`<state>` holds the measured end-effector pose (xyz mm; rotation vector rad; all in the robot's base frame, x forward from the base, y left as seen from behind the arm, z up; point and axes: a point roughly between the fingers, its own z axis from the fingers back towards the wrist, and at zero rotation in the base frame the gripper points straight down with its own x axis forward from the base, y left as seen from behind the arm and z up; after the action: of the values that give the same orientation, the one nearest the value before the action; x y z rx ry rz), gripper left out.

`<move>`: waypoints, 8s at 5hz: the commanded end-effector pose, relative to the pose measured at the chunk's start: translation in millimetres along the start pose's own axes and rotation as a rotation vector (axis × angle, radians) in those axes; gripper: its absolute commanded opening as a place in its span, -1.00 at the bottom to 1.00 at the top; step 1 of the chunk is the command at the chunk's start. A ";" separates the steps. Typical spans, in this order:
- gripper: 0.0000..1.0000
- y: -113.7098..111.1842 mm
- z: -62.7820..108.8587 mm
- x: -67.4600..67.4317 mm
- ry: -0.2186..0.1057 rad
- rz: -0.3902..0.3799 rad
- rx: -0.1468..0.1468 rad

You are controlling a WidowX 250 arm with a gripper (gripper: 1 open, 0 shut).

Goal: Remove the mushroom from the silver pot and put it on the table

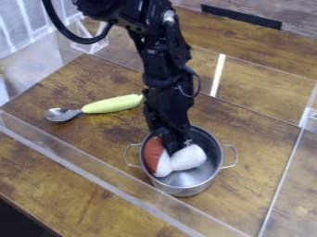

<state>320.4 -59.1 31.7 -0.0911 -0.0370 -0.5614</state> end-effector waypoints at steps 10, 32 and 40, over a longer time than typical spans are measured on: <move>-1.00 -35.7 20.6 38.9 0.078 -0.020 -0.020; -1.00 -22.1 106.9 47.3 -0.021 -0.044 0.019; -1.00 -23.6 121.4 57.4 -0.023 -0.097 -0.091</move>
<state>349.6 -104.7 139.0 -0.1909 0.0223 -0.6733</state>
